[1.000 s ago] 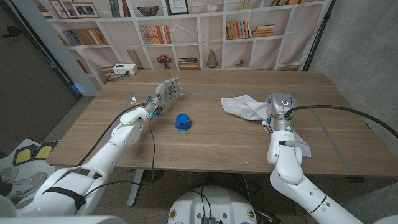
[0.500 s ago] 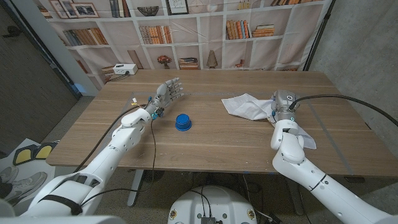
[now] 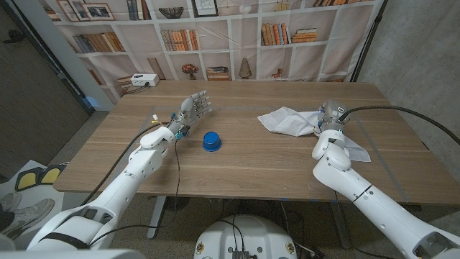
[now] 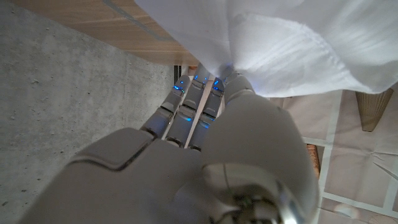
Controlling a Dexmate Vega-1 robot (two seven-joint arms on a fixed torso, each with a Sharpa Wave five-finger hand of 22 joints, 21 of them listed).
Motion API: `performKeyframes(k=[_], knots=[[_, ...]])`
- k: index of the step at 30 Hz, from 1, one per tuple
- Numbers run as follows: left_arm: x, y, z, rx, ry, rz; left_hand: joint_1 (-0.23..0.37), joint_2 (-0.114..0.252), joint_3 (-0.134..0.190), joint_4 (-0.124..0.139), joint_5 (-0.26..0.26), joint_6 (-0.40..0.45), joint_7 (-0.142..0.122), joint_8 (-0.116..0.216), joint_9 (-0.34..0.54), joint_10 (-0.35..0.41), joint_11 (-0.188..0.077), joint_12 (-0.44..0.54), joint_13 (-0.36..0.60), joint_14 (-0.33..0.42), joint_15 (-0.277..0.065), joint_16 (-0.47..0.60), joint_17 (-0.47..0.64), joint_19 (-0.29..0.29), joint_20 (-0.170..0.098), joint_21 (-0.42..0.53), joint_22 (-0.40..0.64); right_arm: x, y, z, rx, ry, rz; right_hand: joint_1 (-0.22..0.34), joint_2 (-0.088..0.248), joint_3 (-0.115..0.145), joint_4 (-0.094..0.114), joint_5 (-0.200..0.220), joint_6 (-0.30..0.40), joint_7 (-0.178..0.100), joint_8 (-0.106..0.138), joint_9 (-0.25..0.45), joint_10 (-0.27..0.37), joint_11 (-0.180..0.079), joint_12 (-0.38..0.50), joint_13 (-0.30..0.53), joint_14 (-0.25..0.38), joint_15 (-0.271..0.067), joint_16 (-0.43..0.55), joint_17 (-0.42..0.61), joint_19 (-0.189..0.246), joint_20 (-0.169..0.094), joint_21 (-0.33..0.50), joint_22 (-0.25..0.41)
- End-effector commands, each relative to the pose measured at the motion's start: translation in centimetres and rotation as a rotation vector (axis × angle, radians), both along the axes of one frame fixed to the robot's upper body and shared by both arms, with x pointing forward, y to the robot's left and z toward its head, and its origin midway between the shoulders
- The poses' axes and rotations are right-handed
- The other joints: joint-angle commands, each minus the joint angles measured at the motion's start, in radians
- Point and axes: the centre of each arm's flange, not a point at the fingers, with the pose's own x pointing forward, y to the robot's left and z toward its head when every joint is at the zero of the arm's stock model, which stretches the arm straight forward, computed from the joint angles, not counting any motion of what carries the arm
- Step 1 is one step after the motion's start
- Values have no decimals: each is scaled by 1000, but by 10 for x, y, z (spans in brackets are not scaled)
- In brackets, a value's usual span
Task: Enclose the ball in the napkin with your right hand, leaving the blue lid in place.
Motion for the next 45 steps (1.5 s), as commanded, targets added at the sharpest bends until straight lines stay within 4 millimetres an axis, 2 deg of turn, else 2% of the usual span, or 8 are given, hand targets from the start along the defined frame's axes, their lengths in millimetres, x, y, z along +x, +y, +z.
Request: performKeyframes(k=[1,6,16,19,24,28,33,45], knots=[[-2,-2,0,1,3,4,-1,1,8,1,0,0,-7,4,-1,-2,8,0,2,8,0,5,2,8,7,-1,5,23,5,6,157,16,-75,-27,14,7,16,-14,-34,15,-19,6,-32,17,-20,0,-15,-119,11,17,-12,23,1,3],[-1,-1,-1,3,4,2,-1,1,9,1,0,-1,-7,4,-1,-3,8,0,2,10,0,5,2,9,7,-1,5,31,16,6,197,20,-167,-133,-19,-26,70,-63,-179,0,-97,-11,-112,40,-73,-21,-57,-92,7,10,-58,60,-12,3],[2,6,-3,-6,9,2,-1,0,9,-1,0,-2,-6,4,-1,-5,6,-1,2,16,0,7,2,11,7,-1,5,37,31,10,148,-21,-293,-205,-110,-92,57,-60,-447,-8,-203,19,-300,48,-145,1,-168,-72,43,31,-136,96,-40,8],[3,8,-4,-8,11,0,-1,-1,9,-1,0,-2,-7,4,-1,-4,8,-1,2,16,-1,7,2,12,7,-1,5,37,34,11,143,-56,-300,-207,-92,-87,59,-54,-458,-8,-206,23,-311,48,-147,5,-178,-75,48,35,-131,94,-38,9],[6,12,-5,-14,16,2,-1,-1,9,-2,0,-2,-7,4,-1,-4,6,-1,2,17,-1,7,1,13,7,-1,5,33,33,12,156,-127,-298,-118,29,-1,27,-38,-410,-18,-187,35,-274,36,-126,18,-150,-94,72,28,-103,67,-23,10],[9,13,-4,-17,18,-2,-1,-1,9,-2,0,-2,-7,4,-1,-4,6,-1,2,21,0,8,1,15,9,0,5,22,30,12,185,-203,-254,-135,57,45,69,-40,-386,-22,-180,35,-254,34,-121,16,-134,-96,60,5,-92,56,-15,11],[14,15,-2,-18,22,-5,-1,-1,10,-2,0,-2,-7,4,-1,-4,5,-1,2,21,-1,7,2,16,9,0,5,3,29,12,150,-247,-186,-179,14,68,111,-65,-315,-6,-155,37,-179,48,-92,19,-107,-87,70,-9,-77,63,-4,11],[29,11,2,-7,28,-32,-1,1,11,-2,0,-6,-6,3,-1,-5,5,-1,2,21,-1,6,2,16,10,-1,5,-19,29,3,54,-163,-209,-137,-44,76,43,-98,-351,-24,-165,48,-233,30,-101,36,-166,-97,35,-21,-42,42,11,4]])
